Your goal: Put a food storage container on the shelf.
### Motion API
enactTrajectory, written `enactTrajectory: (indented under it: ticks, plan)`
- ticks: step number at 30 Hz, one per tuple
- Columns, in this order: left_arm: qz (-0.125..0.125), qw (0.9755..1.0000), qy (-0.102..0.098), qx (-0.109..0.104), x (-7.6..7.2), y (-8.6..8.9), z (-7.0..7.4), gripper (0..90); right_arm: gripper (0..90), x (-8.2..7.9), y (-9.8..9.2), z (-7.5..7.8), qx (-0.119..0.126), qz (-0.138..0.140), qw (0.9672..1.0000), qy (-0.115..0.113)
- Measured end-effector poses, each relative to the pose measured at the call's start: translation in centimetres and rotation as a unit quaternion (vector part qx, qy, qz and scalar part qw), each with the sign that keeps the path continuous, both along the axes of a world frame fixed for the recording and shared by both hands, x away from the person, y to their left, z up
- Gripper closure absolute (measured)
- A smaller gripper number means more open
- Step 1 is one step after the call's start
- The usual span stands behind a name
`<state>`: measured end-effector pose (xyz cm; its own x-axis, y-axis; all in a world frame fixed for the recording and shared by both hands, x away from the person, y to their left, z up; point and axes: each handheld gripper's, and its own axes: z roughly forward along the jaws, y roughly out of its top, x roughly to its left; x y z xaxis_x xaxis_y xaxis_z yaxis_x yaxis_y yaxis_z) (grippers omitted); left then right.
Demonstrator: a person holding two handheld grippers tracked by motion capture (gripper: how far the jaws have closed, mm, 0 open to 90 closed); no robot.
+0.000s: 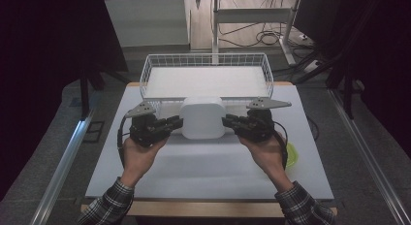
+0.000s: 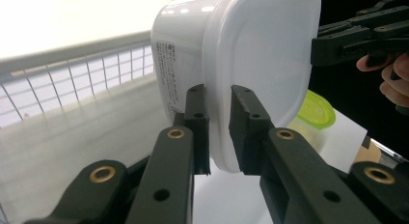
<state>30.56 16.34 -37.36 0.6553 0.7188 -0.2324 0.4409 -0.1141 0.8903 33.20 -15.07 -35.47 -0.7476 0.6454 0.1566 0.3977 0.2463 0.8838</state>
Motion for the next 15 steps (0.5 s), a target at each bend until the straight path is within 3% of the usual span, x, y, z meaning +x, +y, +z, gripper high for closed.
enactTrajectory:
  ticks: [15]
  plan:
    - [0.015,0.9996,-0.022,-0.001,2.2,0.3,3.8,78.6,78.5,2.4,0.7,4.0,0.004,-0.007,0.9997,-0.022]
